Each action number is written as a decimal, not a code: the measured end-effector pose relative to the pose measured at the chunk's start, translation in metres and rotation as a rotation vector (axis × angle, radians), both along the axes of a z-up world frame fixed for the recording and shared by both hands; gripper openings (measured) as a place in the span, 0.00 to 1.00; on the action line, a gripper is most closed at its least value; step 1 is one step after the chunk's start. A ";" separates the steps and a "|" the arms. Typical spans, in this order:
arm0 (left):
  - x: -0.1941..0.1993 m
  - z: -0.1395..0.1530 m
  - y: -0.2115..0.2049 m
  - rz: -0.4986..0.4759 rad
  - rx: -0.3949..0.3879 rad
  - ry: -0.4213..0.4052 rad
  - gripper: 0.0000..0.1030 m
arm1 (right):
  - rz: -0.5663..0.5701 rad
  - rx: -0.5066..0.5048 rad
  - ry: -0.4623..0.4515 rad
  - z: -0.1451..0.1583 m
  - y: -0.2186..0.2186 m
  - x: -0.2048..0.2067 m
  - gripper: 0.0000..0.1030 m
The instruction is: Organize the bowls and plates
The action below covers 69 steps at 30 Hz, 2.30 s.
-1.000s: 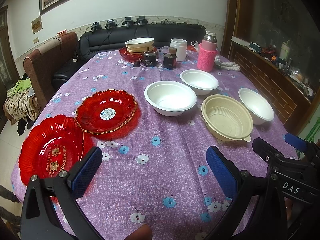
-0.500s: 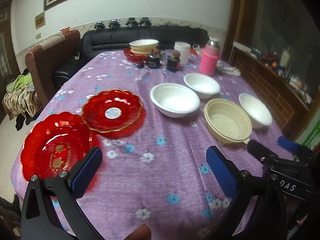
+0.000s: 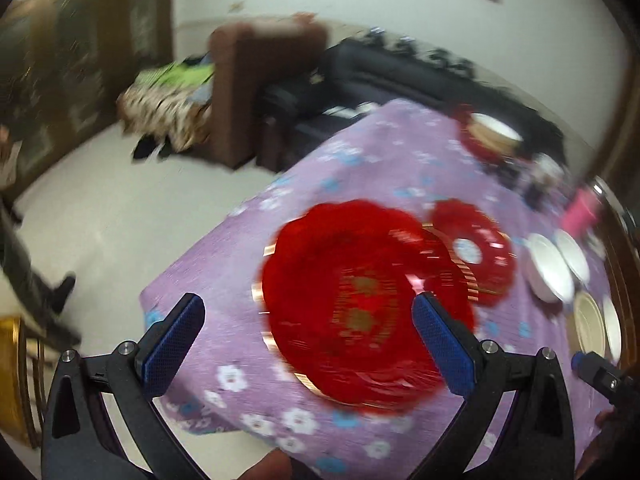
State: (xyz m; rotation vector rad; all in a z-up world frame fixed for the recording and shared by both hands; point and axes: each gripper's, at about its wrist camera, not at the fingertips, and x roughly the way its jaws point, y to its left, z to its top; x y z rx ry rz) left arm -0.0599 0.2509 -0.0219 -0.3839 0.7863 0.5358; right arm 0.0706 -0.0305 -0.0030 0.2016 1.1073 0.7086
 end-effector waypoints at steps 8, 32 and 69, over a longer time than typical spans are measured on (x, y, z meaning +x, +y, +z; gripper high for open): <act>0.015 -0.032 0.019 0.011 -0.039 0.079 1.00 | 0.079 0.048 0.196 -0.037 0.070 0.029 0.98; 0.042 -0.065 0.017 0.019 -0.029 0.228 0.19 | 0.069 -0.178 0.210 -0.084 0.124 0.054 0.11; 0.018 -0.050 0.019 0.091 0.007 0.169 0.62 | 0.094 -0.138 0.097 -0.060 0.126 0.037 0.69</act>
